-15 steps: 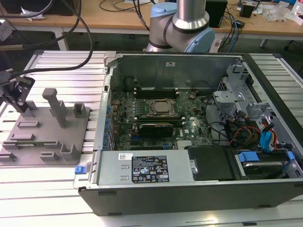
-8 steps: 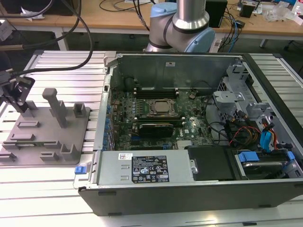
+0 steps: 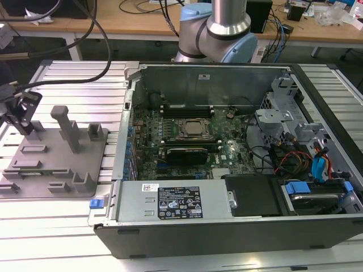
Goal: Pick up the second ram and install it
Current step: 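Pick up the second ram and move it above second insertion slot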
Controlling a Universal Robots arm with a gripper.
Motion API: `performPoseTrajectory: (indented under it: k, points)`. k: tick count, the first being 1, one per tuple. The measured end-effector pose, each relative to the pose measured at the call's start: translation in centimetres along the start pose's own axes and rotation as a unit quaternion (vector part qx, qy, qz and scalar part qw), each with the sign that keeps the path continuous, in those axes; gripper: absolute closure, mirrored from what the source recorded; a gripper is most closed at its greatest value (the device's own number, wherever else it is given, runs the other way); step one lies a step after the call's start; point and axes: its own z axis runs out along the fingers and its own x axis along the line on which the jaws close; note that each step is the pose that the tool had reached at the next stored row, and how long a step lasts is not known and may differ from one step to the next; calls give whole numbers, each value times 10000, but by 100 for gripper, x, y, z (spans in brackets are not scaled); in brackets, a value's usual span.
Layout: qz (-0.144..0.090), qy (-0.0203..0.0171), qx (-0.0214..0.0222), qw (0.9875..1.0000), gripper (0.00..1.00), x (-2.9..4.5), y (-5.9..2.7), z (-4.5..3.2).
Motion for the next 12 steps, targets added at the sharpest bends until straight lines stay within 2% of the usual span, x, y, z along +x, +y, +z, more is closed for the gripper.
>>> performPoseTrajectory:
  k: [5, 8, 9, 12]
  points:
    - [-422, 18, -11, 9991, 92, 0, 0, 0]
    - [-649, 28, -16, 9979, 92, 0, 0, 0]
    - [-773, 33, -18, 9970, 92, 0, -1, 0]
    - [-1265, 55, -25, 9920, 92, 0, 0, 1]
